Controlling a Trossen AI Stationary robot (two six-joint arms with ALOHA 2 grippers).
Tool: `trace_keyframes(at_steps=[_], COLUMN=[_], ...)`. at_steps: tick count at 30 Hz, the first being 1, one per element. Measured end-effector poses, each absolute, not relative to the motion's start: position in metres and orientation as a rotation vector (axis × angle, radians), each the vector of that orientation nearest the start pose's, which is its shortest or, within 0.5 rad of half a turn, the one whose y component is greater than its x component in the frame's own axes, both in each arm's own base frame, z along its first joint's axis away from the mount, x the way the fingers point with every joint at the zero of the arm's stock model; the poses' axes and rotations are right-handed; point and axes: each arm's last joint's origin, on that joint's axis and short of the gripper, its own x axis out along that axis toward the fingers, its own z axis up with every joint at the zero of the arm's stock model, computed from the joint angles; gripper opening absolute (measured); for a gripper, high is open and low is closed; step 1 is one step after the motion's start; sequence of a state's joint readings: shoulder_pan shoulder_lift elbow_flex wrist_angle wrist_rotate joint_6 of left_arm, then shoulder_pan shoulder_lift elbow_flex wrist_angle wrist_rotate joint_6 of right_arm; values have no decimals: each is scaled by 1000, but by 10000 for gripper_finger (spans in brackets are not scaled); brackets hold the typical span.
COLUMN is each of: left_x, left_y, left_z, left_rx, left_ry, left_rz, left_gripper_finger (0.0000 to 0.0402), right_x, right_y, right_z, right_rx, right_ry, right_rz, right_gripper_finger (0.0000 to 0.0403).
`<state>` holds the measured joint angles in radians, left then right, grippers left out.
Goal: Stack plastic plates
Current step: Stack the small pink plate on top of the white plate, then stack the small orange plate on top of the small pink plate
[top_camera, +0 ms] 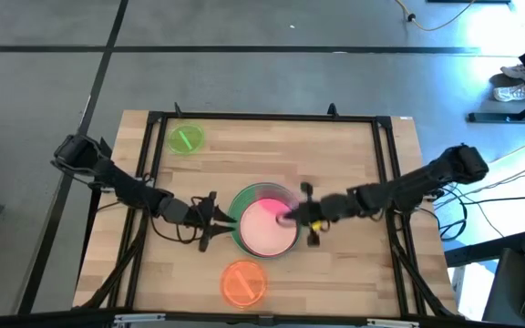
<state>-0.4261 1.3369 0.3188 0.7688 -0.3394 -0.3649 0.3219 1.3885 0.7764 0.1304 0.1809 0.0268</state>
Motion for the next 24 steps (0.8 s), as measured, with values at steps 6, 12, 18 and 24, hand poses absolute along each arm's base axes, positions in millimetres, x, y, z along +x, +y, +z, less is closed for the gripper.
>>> trace_keyframes(at_steps=[6, 12, 18, 24], left_x=[206, 195, 182, 169], left_y=[-102, -122, -140, -154], left_z=[159, 156, 156, 153], left_rx=[-270, -277, -264, -283], left_ry=[262, 301, 310, 331], left_rz=[-90, -180, -237, -269], left_gripper_finger=[110, 110, 110, 110], right_x=[284, 290, 296, 303], right_y=[135, 147, 148, 151], right_z=[218, 200, 185, 174], right_rx=[-46, -32, 94, 150], right_ry=[469, 532, 575, 555], right_rz=[249, 248, 137, 127], right_gripper_finger=[2, 3, 27, 97])
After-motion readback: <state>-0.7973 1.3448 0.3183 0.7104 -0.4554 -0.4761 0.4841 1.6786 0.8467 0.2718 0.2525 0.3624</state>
